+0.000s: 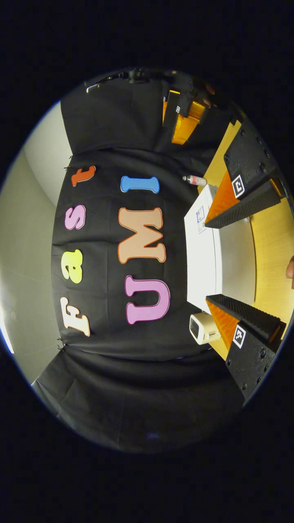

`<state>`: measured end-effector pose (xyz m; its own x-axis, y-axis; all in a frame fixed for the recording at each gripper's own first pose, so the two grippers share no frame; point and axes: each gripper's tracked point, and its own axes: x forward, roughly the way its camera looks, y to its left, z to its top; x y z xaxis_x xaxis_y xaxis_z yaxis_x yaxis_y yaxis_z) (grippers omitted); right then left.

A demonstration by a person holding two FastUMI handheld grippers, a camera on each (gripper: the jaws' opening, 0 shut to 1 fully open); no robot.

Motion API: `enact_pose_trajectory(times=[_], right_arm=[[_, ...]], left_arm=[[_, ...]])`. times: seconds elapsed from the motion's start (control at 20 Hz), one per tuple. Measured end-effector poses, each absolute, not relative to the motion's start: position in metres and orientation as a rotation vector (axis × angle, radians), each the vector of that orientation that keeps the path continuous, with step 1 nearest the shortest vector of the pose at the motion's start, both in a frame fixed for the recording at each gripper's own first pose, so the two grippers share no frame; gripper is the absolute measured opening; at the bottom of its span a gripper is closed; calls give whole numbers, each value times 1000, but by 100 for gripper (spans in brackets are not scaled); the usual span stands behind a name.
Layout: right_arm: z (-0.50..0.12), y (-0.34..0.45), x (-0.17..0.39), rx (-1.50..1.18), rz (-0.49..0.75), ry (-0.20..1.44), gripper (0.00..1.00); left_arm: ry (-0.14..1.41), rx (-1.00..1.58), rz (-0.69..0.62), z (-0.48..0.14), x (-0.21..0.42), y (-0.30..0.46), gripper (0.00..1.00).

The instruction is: Open the microwave oven with the left hand, put the food in, and close the microwave oven.

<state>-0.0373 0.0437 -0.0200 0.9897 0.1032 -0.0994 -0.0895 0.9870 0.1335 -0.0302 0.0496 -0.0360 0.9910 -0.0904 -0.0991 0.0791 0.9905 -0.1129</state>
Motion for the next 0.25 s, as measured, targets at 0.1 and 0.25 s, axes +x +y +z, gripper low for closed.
enact_pose_trajectory(times=[0.1,0.25], right_arm=[[-19,47,-36,129,100,105,94],[-15,51,-35,135,108,101,94]], left_arm=[[88,-110,-80,-31,-31,52,96],[68,-94,-75,-26,-29,55,96]])
